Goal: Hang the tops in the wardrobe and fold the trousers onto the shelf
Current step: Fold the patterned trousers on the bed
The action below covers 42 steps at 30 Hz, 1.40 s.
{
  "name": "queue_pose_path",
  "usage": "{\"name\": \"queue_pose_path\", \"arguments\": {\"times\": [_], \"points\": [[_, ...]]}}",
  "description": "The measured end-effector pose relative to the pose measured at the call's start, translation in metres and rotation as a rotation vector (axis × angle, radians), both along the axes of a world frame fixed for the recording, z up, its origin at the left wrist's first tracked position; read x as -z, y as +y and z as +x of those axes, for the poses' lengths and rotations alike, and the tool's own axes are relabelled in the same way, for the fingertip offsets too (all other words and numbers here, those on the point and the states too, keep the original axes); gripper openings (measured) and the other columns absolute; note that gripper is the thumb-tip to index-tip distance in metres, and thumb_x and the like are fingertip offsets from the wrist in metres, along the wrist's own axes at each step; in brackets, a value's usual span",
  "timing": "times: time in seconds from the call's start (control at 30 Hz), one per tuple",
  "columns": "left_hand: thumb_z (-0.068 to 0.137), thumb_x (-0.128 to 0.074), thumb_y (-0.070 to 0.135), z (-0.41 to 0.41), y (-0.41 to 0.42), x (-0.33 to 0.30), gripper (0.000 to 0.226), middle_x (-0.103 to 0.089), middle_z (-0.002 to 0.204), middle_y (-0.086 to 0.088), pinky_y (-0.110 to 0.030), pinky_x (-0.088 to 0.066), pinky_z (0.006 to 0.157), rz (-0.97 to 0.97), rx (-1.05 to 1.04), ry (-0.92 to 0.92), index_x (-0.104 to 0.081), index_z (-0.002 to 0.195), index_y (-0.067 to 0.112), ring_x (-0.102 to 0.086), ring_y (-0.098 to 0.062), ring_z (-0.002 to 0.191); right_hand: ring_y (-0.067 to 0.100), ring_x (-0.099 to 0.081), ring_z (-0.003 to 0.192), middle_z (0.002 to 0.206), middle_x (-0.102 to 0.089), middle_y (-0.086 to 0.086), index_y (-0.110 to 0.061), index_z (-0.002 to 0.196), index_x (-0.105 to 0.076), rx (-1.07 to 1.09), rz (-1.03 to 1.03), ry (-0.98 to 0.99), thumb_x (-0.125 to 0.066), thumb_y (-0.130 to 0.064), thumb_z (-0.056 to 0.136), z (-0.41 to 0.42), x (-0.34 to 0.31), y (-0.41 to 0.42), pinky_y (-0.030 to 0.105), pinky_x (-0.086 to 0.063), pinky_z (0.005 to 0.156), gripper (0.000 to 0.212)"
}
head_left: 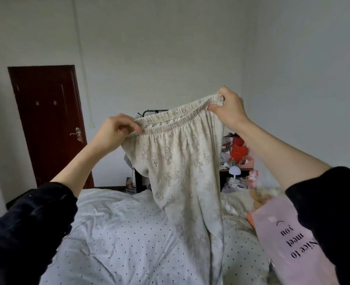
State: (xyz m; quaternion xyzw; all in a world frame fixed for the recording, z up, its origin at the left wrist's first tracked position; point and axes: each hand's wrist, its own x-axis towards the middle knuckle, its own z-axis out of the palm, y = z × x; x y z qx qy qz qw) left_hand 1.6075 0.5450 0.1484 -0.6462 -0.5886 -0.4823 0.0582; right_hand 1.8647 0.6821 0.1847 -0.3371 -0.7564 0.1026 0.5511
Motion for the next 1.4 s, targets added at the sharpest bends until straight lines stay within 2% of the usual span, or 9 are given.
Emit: {"name": "queue_pose_path", "arguments": {"times": [0.17, 0.4, 0.53, 0.63, 0.73, 0.97, 1.07, 1.17, 1.4], "points": [[0.089, -0.048, 0.001, 0.012, -0.002, -0.036, 0.029, -0.066, 0.108, 0.005, -0.019, -0.043, 0.092, 0.145, -0.125, 0.145, -0.07, 0.104, 0.013, -0.058, -0.01, 0.104, 0.021, -0.048, 0.103, 0.115, -0.057, 0.008, -0.005, 0.113, -0.055, 0.013, 0.094, 0.13, -0.062, -0.01, 0.088, 0.0, -0.049, -0.007, 0.021, -0.031, 0.074, 0.026], [0.074, -0.046, 0.074, 0.013, -0.017, -0.052, 0.048, -0.065, 0.071, 0.011, -0.022, -0.043, 0.062, -0.022, -0.103, 0.34, -0.066, 0.072, 0.03, -0.057, -0.009, 0.065, 0.019, -0.046, 0.082, 0.086, -0.055, 0.002, -0.006, 0.099, -0.059, 0.068, 0.187, 0.166, -0.062, -0.004, 0.083, 0.011, -0.087, -0.014, 0.022, -0.024, 0.061, 0.016], [0.089, -0.056, 0.041, 0.017, -0.016, -0.072, 0.048, -0.038, 0.046, 0.001, -0.028, -0.029, 0.052, 0.114, -0.257, 0.55, -0.041, 0.052, 0.015, -0.033, -0.017, 0.045, 0.024, -0.05, 0.084, 0.091, -0.062, 0.008, -0.01, 0.09, -0.057, 0.141, 0.209, 0.095, -0.063, -0.008, 0.082, 0.021, -0.095, -0.013, 0.023, -0.022, 0.06, 0.01], [0.093, -0.053, 0.023, 0.026, -0.015, -0.098, 0.045, -0.053, 0.054, -0.017, -0.03, -0.033, 0.052, 0.246, -0.325, 0.296, -0.042, 0.056, 0.0, -0.039, -0.024, 0.051, 0.03, -0.054, 0.094, 0.096, -0.064, 0.014, -0.007, 0.094, -0.057, 0.199, 0.211, 0.078, -0.065, -0.012, 0.084, 0.031, -0.103, -0.015, 0.026, -0.023, 0.062, 0.014], [0.094, -0.047, 0.024, 0.038, -0.019, -0.127, 0.037, -0.05, 0.057, -0.008, -0.03, -0.03, 0.055, 0.357, -0.304, 0.06, -0.044, 0.062, 0.007, -0.04, -0.019, 0.057, 0.022, -0.052, 0.091, 0.095, -0.059, 0.007, -0.014, 0.096, -0.054, 0.189, 0.161, 0.118, -0.069, -0.02, 0.082, 0.041, -0.125, -0.02, 0.027, -0.03, 0.066, 0.021], [0.092, -0.046, 0.024, 0.039, -0.013, -0.165, 0.015, -0.04, 0.077, -0.003, -0.03, -0.03, 0.057, 0.381, 0.079, -0.405, -0.047, 0.088, 0.01, -0.037, -0.016, 0.069, 0.026, -0.064, 0.098, 0.108, -0.06, 0.01, -0.01, 0.127, -0.047, -0.379, -0.183, 0.487, -0.069, 0.006, 0.077, 0.06, -0.153, -0.039, 0.041, -0.052, 0.091, 0.057], [0.094, -0.049, 0.022, 0.039, -0.014, -0.156, 0.013, -0.045, 0.077, -0.003, -0.028, -0.033, 0.056, 0.315, 0.072, -0.431, -0.048, 0.086, 0.012, -0.041, -0.015, 0.067, 0.021, -0.069, 0.074, 0.088, -0.068, 0.016, 0.011, 0.117, -0.052, -0.501, -0.417, 0.355, -0.063, 0.01, 0.081, 0.069, -0.141, -0.042, 0.033, -0.058, 0.075, 0.038], [0.094, -0.055, 0.018, 0.034, -0.016, -0.129, 0.01, -0.056, 0.084, -0.007, -0.027, -0.045, 0.061, 0.132, 0.1, -0.495, -0.05, 0.096, 0.009, -0.054, -0.016, 0.069, 0.018, -0.07, 0.067, 0.075, -0.071, 0.012, 0.005, 0.094, -0.06, -0.586, -0.659, 0.227, -0.059, 0.007, 0.083, 0.072, -0.113, -0.03, 0.029, -0.059, 0.064, 0.012], [0.084, -0.066, 0.016, 0.009, -0.033, -0.086, 0.023, -0.067, 0.101, -0.011, -0.034, -0.05, 0.088, -0.211, 0.06, -0.433, -0.066, 0.101, -0.001, -0.063, -0.022, 0.095, 0.013, -0.065, 0.071, 0.077, -0.069, 0.001, -0.01, 0.087, -0.064, -0.613, -0.825, 0.009, -0.07, -0.016, 0.066, 0.071, -0.053, -0.009, 0.025, -0.055, 0.063, 0.023]]}}
